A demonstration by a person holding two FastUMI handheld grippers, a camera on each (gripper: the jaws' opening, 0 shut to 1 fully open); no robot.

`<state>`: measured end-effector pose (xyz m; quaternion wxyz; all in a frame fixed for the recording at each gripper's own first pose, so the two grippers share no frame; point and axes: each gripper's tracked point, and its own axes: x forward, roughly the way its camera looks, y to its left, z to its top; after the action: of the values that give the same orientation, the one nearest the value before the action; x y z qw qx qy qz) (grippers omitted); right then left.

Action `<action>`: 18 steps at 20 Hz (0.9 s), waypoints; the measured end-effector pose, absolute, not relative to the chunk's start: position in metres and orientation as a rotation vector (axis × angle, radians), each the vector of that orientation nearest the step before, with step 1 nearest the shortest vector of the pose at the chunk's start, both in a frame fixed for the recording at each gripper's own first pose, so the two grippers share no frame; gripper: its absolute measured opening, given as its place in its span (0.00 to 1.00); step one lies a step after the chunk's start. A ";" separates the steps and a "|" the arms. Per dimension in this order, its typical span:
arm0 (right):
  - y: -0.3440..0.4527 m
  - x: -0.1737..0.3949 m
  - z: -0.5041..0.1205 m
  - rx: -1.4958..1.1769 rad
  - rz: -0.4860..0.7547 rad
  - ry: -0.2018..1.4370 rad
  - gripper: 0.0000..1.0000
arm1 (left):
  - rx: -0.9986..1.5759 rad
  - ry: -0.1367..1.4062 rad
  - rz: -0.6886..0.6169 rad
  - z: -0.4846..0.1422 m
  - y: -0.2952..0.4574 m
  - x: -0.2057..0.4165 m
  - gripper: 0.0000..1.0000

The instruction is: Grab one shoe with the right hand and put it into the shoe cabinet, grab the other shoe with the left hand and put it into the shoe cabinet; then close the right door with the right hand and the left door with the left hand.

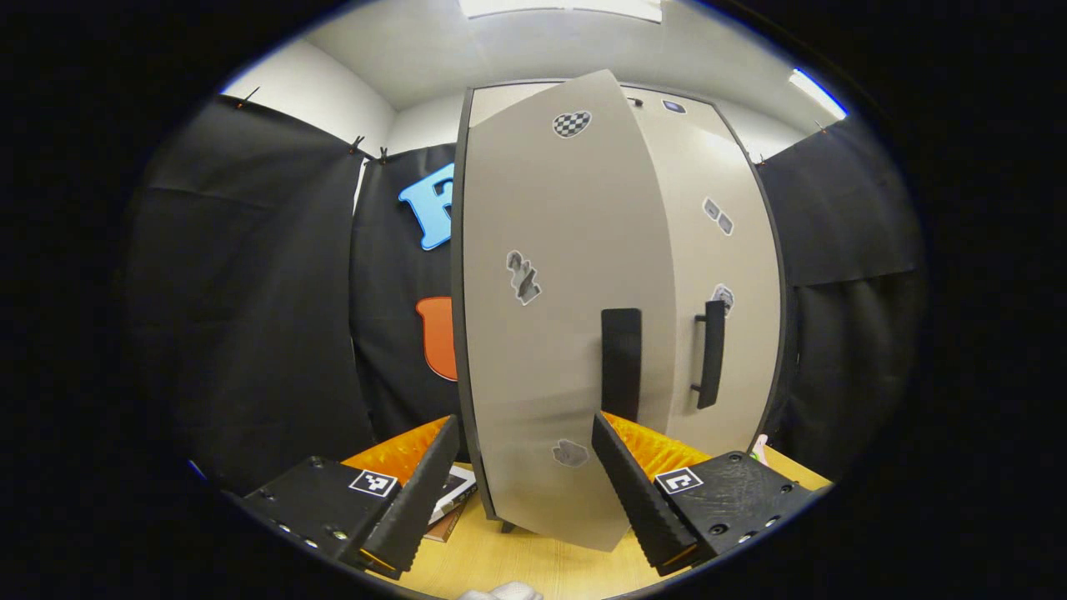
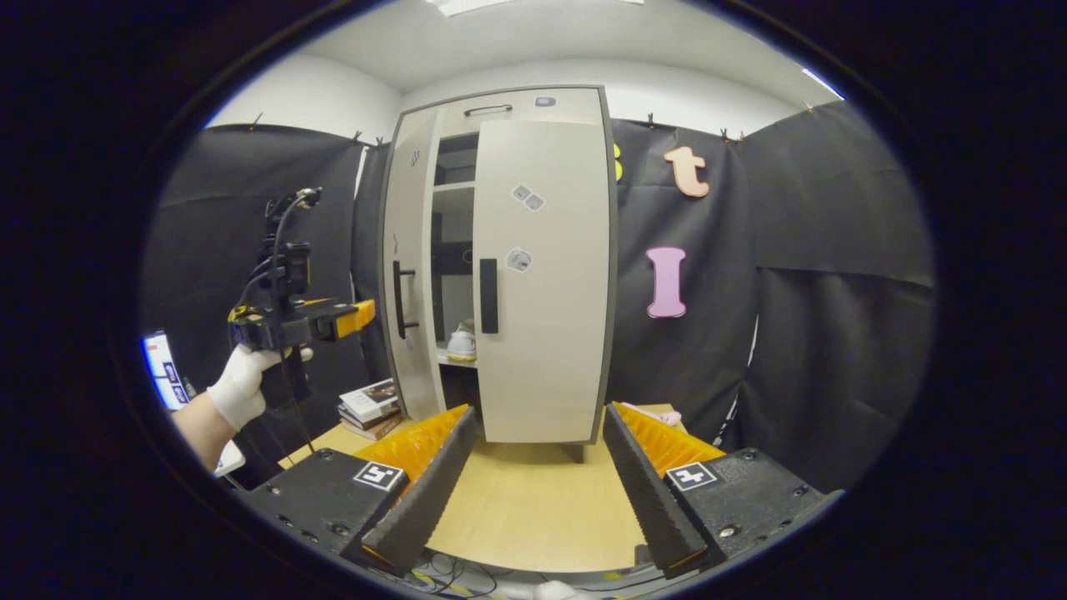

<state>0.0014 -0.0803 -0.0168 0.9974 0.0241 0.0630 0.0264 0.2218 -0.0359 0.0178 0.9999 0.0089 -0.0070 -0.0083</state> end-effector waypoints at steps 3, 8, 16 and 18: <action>-0.076 0.007 -0.005 0.055 0.047 0.094 1.00 | 0.005 -0.022 -0.029 0.019 -0.043 0.183 0.96; -0.057 0.010 0.006 0.062 0.061 0.058 0.99 | -0.030 -0.018 -0.050 0.020 -0.046 0.118 0.96; -0.042 0.001 0.009 0.076 0.039 0.029 0.99 | -0.070 -0.008 -0.030 0.015 -0.018 0.041 0.96; -0.039 -0.003 0.009 0.075 0.031 0.028 0.99 | -0.067 -0.006 -0.019 0.010 -0.011 0.028 0.95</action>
<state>-0.0026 -0.0388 0.0092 0.9991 0.0373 0.0140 0.0157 0.0280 -0.0106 0.0101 0.9994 -0.0334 -0.0029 -0.0095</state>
